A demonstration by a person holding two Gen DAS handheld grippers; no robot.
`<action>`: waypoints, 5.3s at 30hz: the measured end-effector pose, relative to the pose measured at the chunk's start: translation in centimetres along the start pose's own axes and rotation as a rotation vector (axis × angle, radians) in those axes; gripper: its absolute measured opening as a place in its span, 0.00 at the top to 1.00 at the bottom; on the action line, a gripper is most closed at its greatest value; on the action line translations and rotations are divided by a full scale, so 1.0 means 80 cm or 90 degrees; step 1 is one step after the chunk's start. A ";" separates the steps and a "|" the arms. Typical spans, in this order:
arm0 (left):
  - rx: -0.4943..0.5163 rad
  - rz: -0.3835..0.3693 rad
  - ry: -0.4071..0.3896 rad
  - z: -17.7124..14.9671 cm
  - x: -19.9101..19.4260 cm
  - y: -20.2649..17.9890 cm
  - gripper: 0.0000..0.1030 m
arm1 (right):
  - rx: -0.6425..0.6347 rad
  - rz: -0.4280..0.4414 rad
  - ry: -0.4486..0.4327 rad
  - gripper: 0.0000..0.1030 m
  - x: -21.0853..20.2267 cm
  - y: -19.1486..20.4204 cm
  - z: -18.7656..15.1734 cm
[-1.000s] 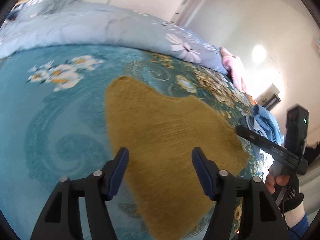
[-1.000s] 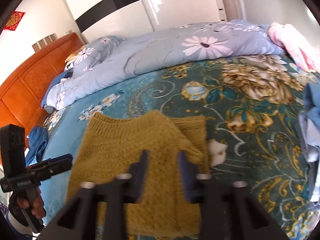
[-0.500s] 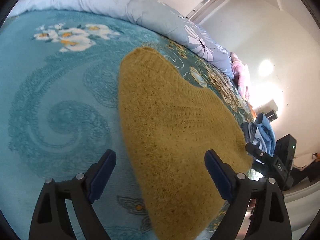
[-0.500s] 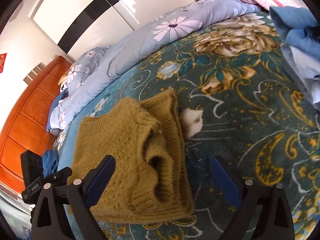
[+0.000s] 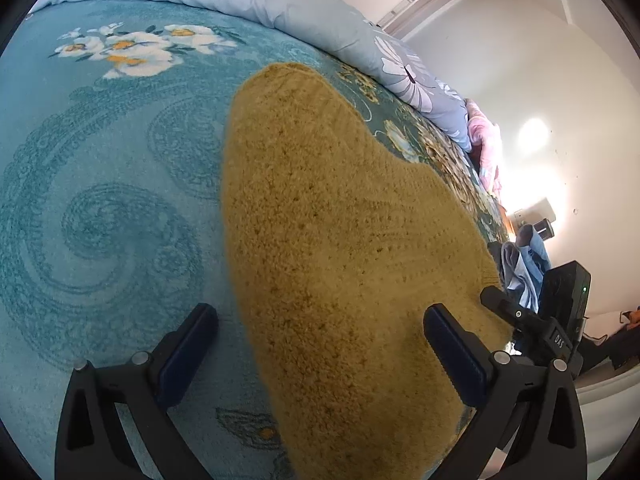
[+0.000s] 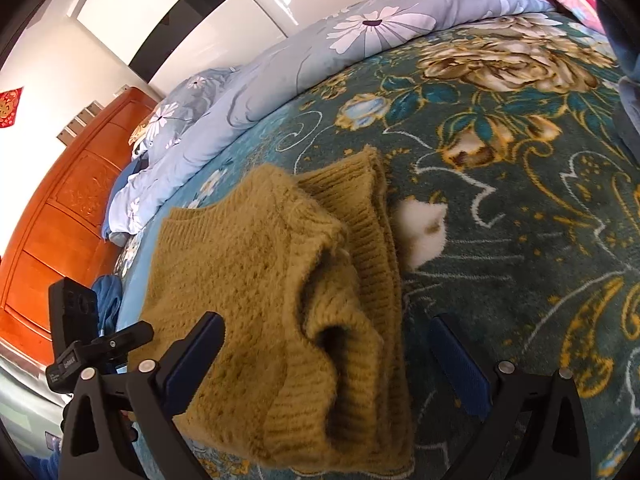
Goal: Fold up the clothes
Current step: 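Close the right gripper on one vest edge while the left gripper grasps the other edge, then lift the folded mustard vest with both grippers and carry it toward the blue clothes stack, then lower the vest onto the blue clothes stack and open both grippers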
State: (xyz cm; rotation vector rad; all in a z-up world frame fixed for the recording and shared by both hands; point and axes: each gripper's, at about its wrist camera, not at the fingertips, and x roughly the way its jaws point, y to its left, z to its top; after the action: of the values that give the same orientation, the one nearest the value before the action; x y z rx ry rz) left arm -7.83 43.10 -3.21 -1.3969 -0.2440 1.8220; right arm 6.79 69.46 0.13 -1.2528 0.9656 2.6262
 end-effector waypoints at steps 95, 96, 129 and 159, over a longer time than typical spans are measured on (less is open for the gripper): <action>0.362 -0.222 0.018 0.007 0.170 -0.521 0.67 | 0.044 -0.148 -0.156 0.70 -0.402 -0.300 0.116; 0.348 -0.214 0.027 0.004 0.180 -0.508 0.67 | 0.053 -0.142 -0.156 0.70 -0.396 -0.307 0.111; 0.323 -0.186 0.047 -0.009 0.199 -0.493 0.65 | 0.089 -0.135 -0.179 0.69 -0.379 -0.333 0.094; 0.422 -0.138 -0.052 0.019 0.117 -0.530 0.12 | -0.010 -0.198 -0.286 0.00 -0.438 -0.200 0.101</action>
State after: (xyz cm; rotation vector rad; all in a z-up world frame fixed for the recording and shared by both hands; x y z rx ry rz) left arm 10.46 77.75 15.53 -0.7988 0.1576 1.5746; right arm 29.73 93.54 21.10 -0.6924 0.6188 2.5013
